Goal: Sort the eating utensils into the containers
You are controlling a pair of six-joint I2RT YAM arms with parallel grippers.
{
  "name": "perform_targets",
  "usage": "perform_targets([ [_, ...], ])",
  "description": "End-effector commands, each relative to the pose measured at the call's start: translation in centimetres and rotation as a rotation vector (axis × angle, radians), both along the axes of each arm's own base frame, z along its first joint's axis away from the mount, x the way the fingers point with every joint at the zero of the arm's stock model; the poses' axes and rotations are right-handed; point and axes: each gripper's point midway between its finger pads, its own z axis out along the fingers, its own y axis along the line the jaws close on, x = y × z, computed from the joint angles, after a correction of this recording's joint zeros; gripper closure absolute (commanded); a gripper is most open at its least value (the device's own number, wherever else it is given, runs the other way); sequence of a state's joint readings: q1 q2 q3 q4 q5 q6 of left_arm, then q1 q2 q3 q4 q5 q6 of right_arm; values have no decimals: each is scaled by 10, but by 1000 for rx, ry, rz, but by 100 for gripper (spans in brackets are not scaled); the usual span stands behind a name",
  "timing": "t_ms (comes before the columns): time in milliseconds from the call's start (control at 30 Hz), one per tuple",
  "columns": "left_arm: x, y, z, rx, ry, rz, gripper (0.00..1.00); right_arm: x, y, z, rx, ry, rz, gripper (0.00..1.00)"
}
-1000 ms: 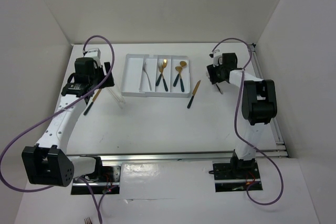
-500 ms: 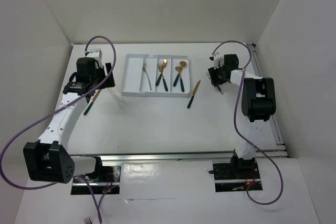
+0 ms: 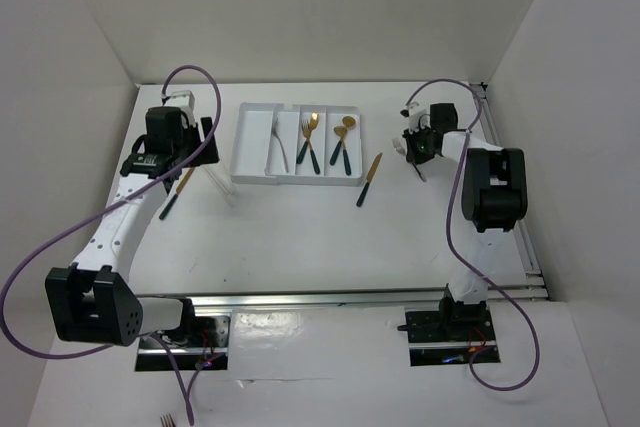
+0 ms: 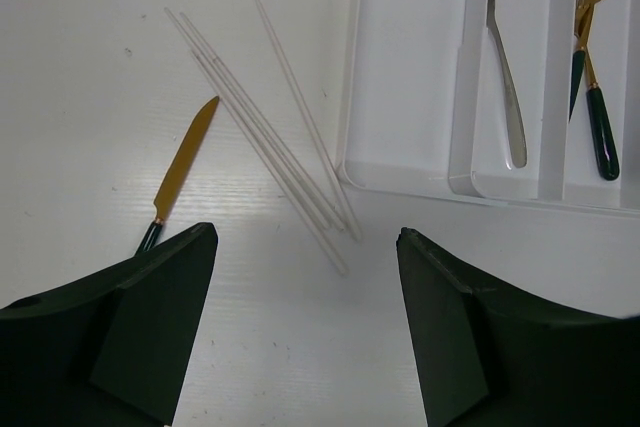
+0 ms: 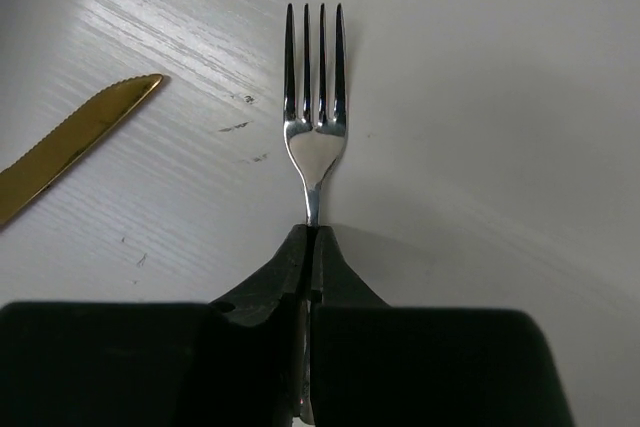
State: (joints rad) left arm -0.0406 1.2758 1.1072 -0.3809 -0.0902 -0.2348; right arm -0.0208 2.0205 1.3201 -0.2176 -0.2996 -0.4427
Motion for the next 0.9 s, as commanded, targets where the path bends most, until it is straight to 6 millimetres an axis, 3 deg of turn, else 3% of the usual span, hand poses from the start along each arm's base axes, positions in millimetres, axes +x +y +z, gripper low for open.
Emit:
perform_targets([
  [0, 7, 3, 23, 12, -77, 0, 14, -15, 6, 8, 72, 67, -22, 100],
  [67, 0, 5, 18, 17, -71, 7, 12, 2, 26, 55, 148, -41, -18, 100],
  [100, -2, 9, 25, 29, -91, 28, 9, 3, 42, 80, 184, -81, 3, 100],
  [167, -7, 16, 16, 52, -72, 60, 5, 11, 69, 116, 273, -130, 20, 100],
  [300, -17, 23, 21, 57, -77, 93, 0, 20, 135, 174, 433, -185, 85, 100],
  [367, -21, 23, 21, 57, -72, 93, 0, 18, 167, 185, 512, -153, 87, 100],
  [400, -24, 22, 23, 52, -74, 86, 0, 21, 180, 206, 550, -184, 105, 100],
  [467, -28, 25, 26, 52, -78, 95, 0, 15, 212, 212, 632, -136, 106, 100],
  [500, -31, 25, 29, 44, -83, 100, 0, 16, 224, 227, 668, -158, 117, 100],
  [533, -32, 25, 27, 44, -74, 100, 0, 13, 242, 223, 694, -126, 124, 100],
  [633, -38, 27, 29, 49, -80, 108, 0, 15, 270, 237, 801, -89, 90, 100],
  [667, -39, 27, 27, 50, -71, 108, 0, 14, 284, 230, 844, -27, 51, 100],
  [700, -41, 27, 31, 49, -83, 108, 0, 15, 294, 237, 884, -25, 60, 100],
  [733, -41, 27, 31, 49, -83, 108, 0, 18, 296, 236, 906, 0, 37, 100],
  [767, -44, 29, 33, 55, -84, 117, 0, 15, 313, 226, 942, 67, 12, 100],
  [833, -44, 29, 33, 55, -84, 117, 0, 18, 326, 228, 986, 99, 7, 100],
  [867, -44, 29, 33, 64, -83, 111, 0, 18, 337, 216, 1015, 162, -27, 100],
])
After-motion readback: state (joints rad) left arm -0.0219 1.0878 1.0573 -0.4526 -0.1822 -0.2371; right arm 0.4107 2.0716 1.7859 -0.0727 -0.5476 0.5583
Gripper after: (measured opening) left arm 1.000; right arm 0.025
